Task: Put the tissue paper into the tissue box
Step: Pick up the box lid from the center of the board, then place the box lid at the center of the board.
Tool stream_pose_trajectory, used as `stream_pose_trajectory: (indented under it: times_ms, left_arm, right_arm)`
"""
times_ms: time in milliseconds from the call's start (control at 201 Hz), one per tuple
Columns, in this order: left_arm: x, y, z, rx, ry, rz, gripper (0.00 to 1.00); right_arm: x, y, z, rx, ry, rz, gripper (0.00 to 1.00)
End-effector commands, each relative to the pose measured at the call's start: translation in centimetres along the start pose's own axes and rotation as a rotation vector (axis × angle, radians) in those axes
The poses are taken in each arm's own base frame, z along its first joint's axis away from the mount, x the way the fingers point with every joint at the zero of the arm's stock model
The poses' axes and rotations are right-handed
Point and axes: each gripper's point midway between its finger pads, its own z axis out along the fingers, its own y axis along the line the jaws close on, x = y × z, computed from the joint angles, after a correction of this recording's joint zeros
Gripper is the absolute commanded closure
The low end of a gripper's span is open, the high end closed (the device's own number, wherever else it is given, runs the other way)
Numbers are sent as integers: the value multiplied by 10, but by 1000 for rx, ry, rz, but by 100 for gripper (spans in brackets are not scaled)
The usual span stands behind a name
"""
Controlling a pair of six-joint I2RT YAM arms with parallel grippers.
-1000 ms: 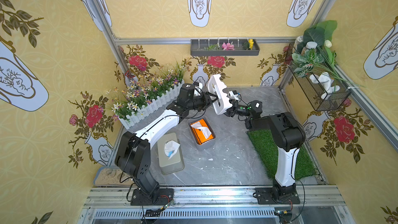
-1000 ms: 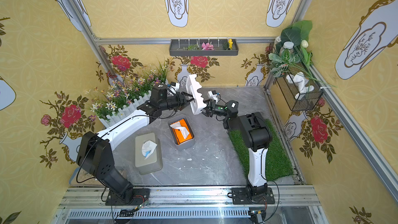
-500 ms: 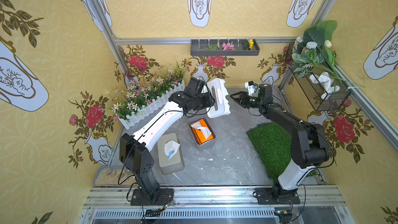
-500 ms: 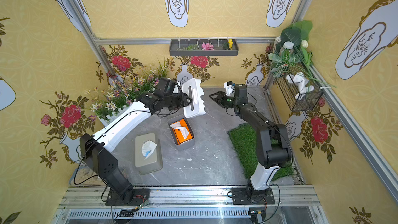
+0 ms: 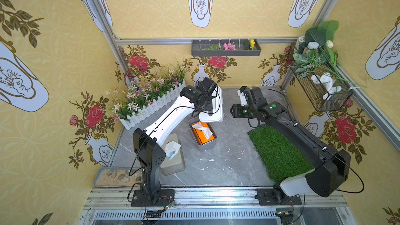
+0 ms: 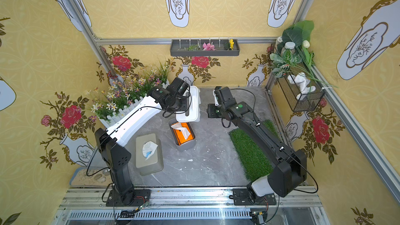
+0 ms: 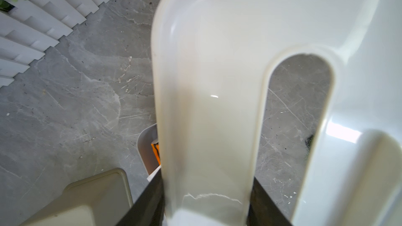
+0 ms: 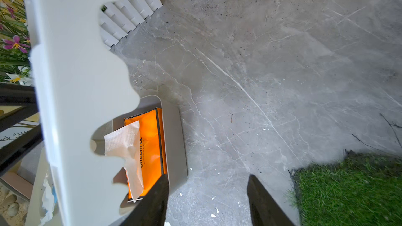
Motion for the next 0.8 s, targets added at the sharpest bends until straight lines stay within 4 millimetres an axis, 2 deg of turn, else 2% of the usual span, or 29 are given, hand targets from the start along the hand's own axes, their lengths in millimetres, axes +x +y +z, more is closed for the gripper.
stream_pose_trajectory:
  times_ms: [0, 85, 199, 358, 428, 513, 672, 796]
  left_arm:
    - [6, 12, 2, -81, 20, 35, 65]
    - [7, 11, 3, -85, 28, 33, 65]
    - [8, 10, 4, -105, 36, 29, 63]
    - [11, 6, 6, -104, 54, 6, 63]
    - [13, 3, 8, -93, 65, -2, 63]
    - [14, 0, 10, -91, 75, -4, 63]
    - [15, -2, 9, -93, 91, -4, 63]
    - [17, -5, 10, -80, 108, -16, 63]
  right_arm:
    - [0, -15, -11, 129, -10, 12, 41]
    - [-5, -6, -15, 83, -37, 30, 41]
    - [-8, 8, -11, 15, -33, 88, 40]
    - [-14, 38, -8, -84, -100, 132, 39]
    - [-15, 56, -6, -119, -121, 114, 39]
    - [-16, 68, -3, -124, -124, 84, 39]
    - [-18, 83, -1, -118, -150, 34, 39]
    - [-9, 89, 9, -80, -164, -12, 40]
